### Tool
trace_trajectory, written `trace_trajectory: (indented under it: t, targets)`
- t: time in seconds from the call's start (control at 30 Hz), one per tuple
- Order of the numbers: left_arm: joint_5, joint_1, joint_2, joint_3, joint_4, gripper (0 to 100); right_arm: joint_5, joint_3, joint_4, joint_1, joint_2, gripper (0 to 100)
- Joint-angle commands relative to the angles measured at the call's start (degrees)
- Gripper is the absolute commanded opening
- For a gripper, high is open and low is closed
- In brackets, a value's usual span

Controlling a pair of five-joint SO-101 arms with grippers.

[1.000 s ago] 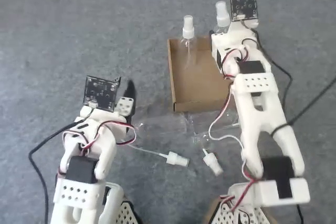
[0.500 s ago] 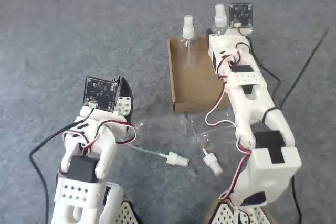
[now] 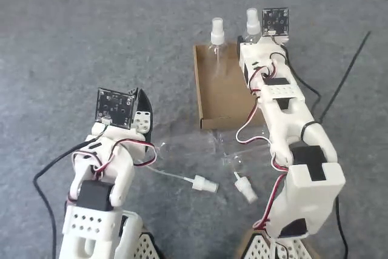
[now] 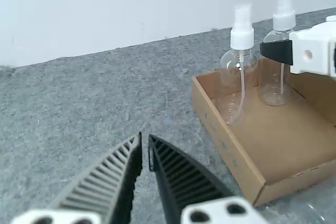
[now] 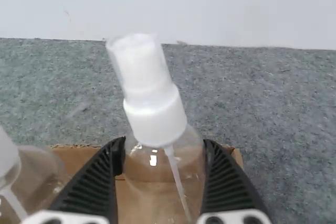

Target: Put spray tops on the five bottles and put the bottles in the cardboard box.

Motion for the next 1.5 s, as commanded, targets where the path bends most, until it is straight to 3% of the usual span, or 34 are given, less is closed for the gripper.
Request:
trace_trajectory:
  t: [0.0,0.5,0.77,1.47]
  targets:
    - [0.7,-0.18,0.35,-0.31,-1.49,1,-0.88,-3.78,-1.54,0.4,-1.36,1.0]
    - [0.7,-0.09,0.26,0.13,-1.58,1,-0.44,1.14,-6.64,0.31,-1.54,1.5]
    - [0.7,-0.09,0.26,0.13,-1.58,1,-0.53,2.11,-6.55,-0.04,-1.36,14.6]
    - [0.7,-0.09,0.26,0.13,-1.58,1,-0.35,2.2,-6.55,-0.66,-1.36,14.9]
